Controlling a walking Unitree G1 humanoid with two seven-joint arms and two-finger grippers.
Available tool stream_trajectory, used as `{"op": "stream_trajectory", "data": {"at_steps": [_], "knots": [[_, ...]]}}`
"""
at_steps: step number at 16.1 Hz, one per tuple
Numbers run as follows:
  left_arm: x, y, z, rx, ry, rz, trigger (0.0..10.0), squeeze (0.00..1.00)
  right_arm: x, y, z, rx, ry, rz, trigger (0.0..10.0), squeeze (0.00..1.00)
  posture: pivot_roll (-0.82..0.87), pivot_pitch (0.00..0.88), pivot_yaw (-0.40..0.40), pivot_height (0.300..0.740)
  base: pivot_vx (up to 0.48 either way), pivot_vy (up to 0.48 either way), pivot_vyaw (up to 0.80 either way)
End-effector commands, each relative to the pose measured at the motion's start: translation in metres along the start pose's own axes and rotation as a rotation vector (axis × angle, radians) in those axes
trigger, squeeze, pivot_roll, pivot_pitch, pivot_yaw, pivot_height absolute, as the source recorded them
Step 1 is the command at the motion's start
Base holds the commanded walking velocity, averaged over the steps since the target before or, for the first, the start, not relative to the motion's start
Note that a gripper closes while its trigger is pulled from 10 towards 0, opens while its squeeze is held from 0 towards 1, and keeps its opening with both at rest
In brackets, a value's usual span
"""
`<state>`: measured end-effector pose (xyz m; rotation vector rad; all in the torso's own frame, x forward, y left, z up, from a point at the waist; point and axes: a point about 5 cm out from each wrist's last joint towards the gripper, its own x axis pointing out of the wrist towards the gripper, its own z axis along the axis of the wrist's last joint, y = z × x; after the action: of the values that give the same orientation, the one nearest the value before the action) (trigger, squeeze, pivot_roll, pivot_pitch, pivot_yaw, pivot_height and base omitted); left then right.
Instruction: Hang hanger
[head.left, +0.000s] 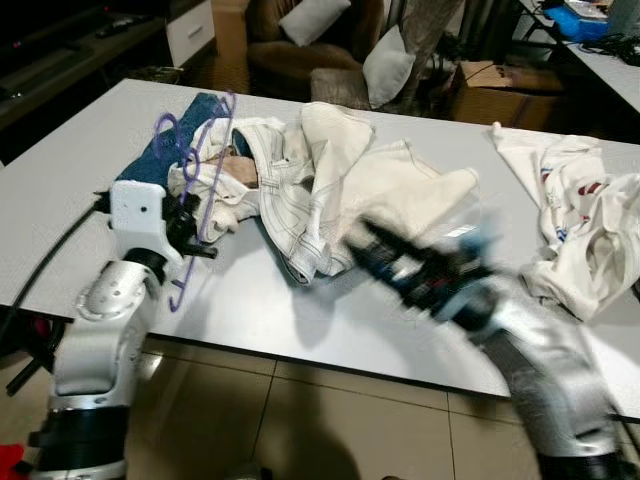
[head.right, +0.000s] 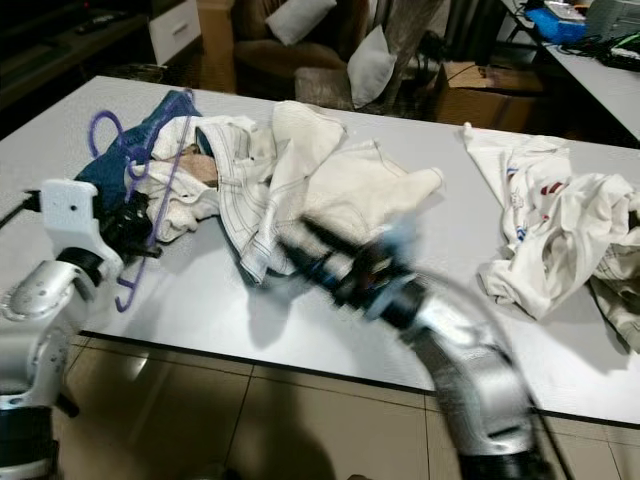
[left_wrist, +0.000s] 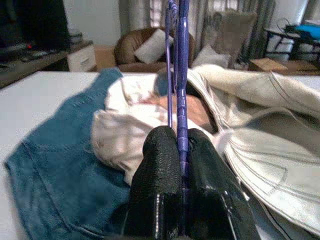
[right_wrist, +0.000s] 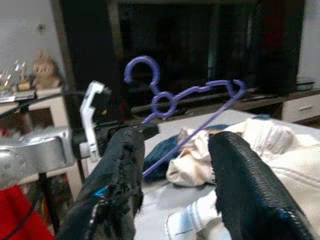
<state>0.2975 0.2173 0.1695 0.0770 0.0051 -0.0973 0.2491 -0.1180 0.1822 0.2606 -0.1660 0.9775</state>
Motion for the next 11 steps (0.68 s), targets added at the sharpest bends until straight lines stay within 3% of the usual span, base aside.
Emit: {"op": "stream_trajectory", "data": {"at_steps": [1,2,3,4,7,8,9,11], "knots": [[0.003,0.005,0.015,0.003,-0.062,0.013,10.0,0.0,0.001,-0.004,0.001,-0.011,0.02,-0.037,10.0,1.0,-0.05,0.0,0.017,0.74,0.0,0.0,0.0],[0.006,0.011,0.015,0.008,-0.061,0.013,10.0,0.0,0.003,-0.005,-0.012,-0.06,0.109,-0.059,10.0,1.0,-0.07,0.0,0.033,0.74,0.0,0.0,0.0],[0.007,0.009,0.016,0.0,-0.069,-0.017,10.0,0.0,0.003,-0.003,-0.01,-0.047,0.093,-0.048,10.0,1.0,-0.07,0.0,0.033,0.74,0.0,0.0,0.0],[0.008,0.001,0.023,-0.028,-0.098,-0.114,10.0,0.0,0.002,-0.002,0.009,-0.006,0.007,-0.057,10.0,1.0,-0.06,0.0,0.023,0.74,0.0,0.0,0.0],[0.006,-0.013,0.037,-0.005,-0.108,-0.368,10.0,0.0,0.005,-0.013,0.05,-0.064,-0.094,-0.007,10.0,1.0,-0.05,0.0,0.017,0.74,0.0,0.0,0.0],[0.004,-0.018,0.043,0.083,-0.064,-0.564,10.0,0.0,0.005,-0.021,0.08,-0.182,-0.054,0.105,10.0,1.0,-0.05,0.0,0.019,0.74,0.0,0.0,0.0],[0.004,-0.018,0.043,0.083,-0.064,-0.564,10.0,0.0,0.005,-0.021,0.08,-0.182,-0.054,0.105,10.0,1.0,-0.05,0.0,0.019,0.74,0.0,0.0,0.0],[0.003,-0.019,0.05,0.188,-0.016,-0.711,10.0,0.0,0.001,-0.027,0.099,-0.31,0.078,0.215,10.0,1.0,-0.05,0.0,0.013,0.74,0.0,0.0,0.0]]}}
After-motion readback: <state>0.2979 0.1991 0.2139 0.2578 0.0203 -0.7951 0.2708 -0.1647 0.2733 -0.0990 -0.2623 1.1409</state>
